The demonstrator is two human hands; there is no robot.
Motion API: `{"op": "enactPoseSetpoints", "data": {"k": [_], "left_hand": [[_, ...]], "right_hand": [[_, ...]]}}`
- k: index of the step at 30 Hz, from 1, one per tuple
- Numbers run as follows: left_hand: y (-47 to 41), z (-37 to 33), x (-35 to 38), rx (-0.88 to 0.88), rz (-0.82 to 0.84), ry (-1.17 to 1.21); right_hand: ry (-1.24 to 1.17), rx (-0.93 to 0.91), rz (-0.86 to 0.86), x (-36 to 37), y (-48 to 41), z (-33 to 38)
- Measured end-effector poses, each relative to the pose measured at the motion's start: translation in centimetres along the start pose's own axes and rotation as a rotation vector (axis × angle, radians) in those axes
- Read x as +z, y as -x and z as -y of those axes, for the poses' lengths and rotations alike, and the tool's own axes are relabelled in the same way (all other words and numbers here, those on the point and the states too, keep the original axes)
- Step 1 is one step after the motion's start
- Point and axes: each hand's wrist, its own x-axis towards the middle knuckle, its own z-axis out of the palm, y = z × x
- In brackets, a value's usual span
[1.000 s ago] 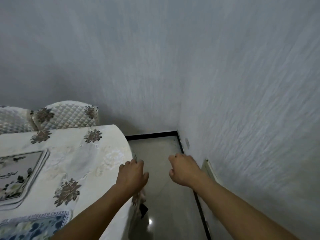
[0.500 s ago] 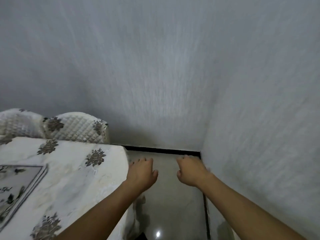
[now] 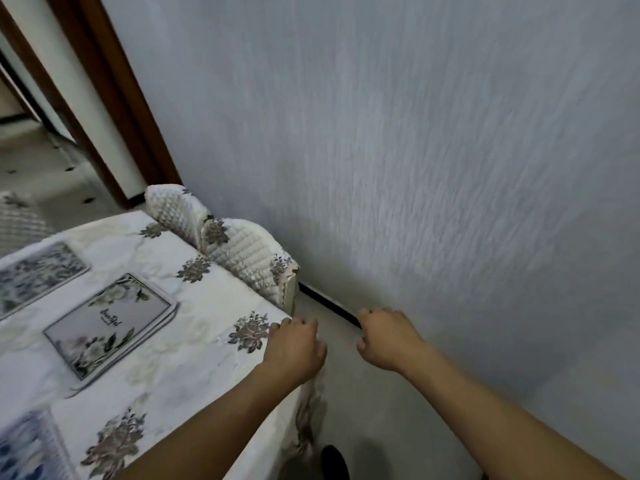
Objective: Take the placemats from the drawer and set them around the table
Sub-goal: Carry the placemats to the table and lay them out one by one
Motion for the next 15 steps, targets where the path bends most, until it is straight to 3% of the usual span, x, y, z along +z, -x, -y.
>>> {"op": "enactPoseSetpoints", "data": {"k": [9, 15], "left_hand": [[-18.7, 2.4, -1.9, -0.066, -0.03, 0.069], [-26.1, 6.2, -4.1, -0.19, -0.07, 0.066]], "right_hand": [[0.027, -0.046, 0.026, -4.2, -16.9, -6.8], [0.022, -0.183, 0.031, -6.6, -28.3, -6.7]]}}
